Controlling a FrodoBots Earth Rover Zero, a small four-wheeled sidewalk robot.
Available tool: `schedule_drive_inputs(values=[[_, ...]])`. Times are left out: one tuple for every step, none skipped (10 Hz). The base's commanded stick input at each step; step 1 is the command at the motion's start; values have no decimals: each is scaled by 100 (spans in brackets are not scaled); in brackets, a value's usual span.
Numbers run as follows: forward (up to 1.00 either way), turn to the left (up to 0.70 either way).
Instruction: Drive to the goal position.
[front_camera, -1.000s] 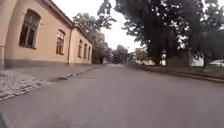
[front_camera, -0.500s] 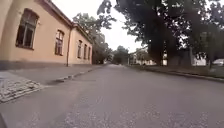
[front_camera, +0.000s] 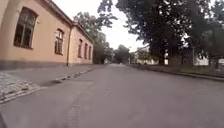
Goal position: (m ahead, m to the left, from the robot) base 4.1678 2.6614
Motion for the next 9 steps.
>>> schedule_drive_inputs(values=[[70, 0], [70, 0], [70, 0], [70, 0], [70, 0], [70, 0], [70, 0], [70, 0], [70, 0]])
